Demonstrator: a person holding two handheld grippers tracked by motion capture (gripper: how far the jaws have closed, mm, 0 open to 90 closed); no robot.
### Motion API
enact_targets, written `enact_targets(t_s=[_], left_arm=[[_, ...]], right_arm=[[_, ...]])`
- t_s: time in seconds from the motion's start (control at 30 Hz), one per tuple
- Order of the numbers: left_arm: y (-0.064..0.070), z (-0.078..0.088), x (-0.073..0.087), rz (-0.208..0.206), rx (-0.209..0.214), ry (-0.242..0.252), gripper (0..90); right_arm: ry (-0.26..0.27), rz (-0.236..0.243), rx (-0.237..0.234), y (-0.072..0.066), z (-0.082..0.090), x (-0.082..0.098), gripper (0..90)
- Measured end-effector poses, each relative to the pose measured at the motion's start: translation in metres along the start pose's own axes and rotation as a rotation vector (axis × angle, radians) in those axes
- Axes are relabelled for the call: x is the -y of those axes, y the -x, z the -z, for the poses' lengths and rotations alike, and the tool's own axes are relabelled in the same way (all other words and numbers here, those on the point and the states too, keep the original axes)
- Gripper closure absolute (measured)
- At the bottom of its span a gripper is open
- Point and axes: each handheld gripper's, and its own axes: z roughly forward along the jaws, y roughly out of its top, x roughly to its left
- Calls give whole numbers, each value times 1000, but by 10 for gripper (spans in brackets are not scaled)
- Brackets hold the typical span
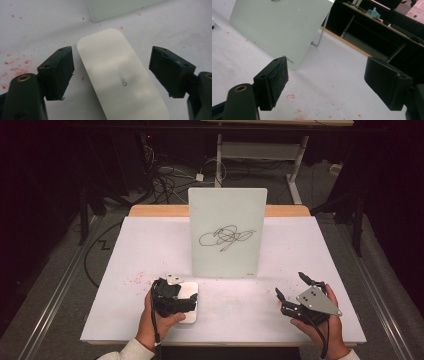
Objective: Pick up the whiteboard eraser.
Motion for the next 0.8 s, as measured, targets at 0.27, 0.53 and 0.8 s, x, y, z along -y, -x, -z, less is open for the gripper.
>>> enact_targets(t_s=[0.27,0.53,0.8], left_arm=[[-2,-11,4,52,12,-25,214],[6,-22,5,54,-18,-46,167],[7,-31,5,95,-34,-46,164]], right_arm=[[-16,22,-8,-3,-3,2,197],[-27,33,-20,-6,-6,2,197],[-46,48,-32,-8,-8,4,201]])
